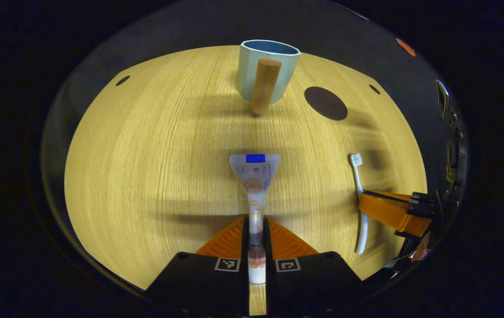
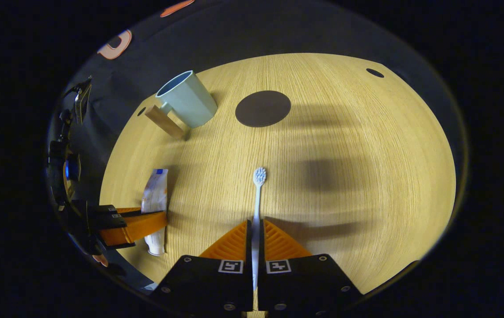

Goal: Put the toothbrush and toothpaste on the desktop into the cup, then pick up the cup and place it on the coaster on the desktop.

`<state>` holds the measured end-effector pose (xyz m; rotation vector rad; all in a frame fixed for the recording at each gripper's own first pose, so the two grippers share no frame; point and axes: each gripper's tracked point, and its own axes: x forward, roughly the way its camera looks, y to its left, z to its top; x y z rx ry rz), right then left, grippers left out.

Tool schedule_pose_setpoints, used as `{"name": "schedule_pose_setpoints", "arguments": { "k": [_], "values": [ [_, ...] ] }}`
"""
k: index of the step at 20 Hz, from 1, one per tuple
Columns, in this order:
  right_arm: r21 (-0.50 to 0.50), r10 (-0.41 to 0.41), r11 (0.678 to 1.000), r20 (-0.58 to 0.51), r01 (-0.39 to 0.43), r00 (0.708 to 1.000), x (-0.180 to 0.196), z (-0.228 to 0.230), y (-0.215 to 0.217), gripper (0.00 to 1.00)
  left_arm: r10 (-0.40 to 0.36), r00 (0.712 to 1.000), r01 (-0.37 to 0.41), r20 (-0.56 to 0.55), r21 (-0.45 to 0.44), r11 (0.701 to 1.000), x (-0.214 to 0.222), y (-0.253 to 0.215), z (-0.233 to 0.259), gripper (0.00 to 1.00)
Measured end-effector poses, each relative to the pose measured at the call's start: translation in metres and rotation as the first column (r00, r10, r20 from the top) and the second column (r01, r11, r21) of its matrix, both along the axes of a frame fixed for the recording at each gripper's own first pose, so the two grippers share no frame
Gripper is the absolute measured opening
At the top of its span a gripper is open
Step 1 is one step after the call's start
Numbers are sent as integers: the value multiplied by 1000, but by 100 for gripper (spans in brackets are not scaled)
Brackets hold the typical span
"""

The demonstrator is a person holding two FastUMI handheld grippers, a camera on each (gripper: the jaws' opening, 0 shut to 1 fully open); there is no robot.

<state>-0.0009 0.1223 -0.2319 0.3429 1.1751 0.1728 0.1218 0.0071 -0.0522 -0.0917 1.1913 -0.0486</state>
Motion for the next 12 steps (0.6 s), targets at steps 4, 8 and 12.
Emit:
{"name": "schedule_pose_setpoints", "arguments": {
  "k": [4, 8, 12],
  "values": [
    [36, -4, 999, 86, 1, 996, 5, 26, -4, 5, -17, 995, 19, 94, -18, 1000, 55, -14, 56, 12],
    [-4, 6, 1000, 206, -5, 978, 11, 50, -23, 4, -30, 977, 35, 213, -22, 999, 48, -35, 126, 12],
    [-7, 2, 1000, 306, 1, 952, 22, 68, -26, 5, -34, 932, 45, 360, -22, 999, 68, -21, 161, 12]
  ]
}}
